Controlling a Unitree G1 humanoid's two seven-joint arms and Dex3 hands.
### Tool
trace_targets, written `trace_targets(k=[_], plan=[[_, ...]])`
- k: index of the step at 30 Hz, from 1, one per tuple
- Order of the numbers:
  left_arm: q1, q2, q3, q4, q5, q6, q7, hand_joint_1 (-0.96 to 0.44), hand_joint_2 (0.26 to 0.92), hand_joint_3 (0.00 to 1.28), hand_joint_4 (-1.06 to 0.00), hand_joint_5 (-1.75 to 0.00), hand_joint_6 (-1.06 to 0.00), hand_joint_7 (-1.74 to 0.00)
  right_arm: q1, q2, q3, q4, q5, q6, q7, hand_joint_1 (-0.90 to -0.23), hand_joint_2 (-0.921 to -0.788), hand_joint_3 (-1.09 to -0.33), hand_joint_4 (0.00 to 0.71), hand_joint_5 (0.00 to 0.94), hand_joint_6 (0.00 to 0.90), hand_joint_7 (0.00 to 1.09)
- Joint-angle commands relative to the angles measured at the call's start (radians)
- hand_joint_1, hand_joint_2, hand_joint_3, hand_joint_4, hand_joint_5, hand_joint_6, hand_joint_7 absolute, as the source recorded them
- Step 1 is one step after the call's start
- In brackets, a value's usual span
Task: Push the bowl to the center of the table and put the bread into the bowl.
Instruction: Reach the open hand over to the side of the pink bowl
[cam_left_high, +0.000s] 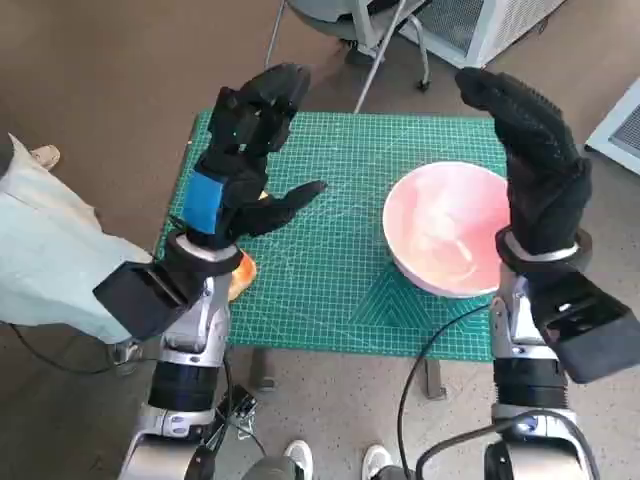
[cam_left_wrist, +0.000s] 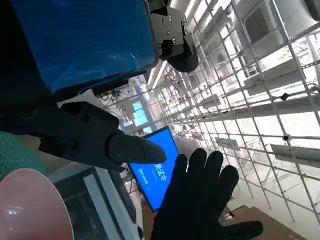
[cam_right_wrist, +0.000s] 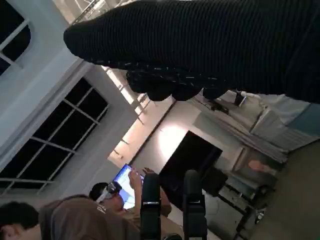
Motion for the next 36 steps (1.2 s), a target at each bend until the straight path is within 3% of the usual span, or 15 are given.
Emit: trace_targets(k=[1,26,30,34,36], plan=[[0.004,0.0,0.005,-0.006,-0.002,-0.009,0.007,-0.38,0.921,0.13,-0.25,-0.06,0.0,-0.78,0.021,0.001,-0.001,0.009,0.008,0.003,0.01,-0.505,-0.921,-0.688,0.337,0.0,0.037,0.75],[0.01,0.004,0.012,0.002,0.014,-0.034,0.026,-0.39,0.921,0.14,-0.25,-0.06,-0.01,-0.77,0.025,-0.004,-0.01,0.042,0.015,-0.002,0.028,-0.517,-0.921,-0.688,0.333,0.0,0.028,0.76],[0.011,0.004,0.014,0.009,0.012,-0.04,0.025,-0.39,0.921,0.14,-0.26,-0.06,-0.01,-0.76,0.03,-0.027,-0.033,0.055,0.021,-0.014,0.026,-0.517,-0.921,-0.691,0.332,0.0,0.026,0.76],[0.012,0.003,0.015,0.016,0.008,-0.045,0.022,-0.4,0.921,0.14,-0.26,-0.06,-0.02,-0.76,0.03,-0.07,-0.08,0.112,0.031,-0.053,0.024,-0.523,-0.921,-0.693,0.332,0.001,0.023,0.76],[0.013,0.003,0.017,0.019,0.005,-0.047,0.021,-0.4,0.921,0.14,-0.26,-0.06,-0.02,-0.75,0.032,-0.093,-0.111,0.152,0.02,-0.077,0.001,-0.524,-0.921,-0.7,0.332,0.0,0.017,0.76]])
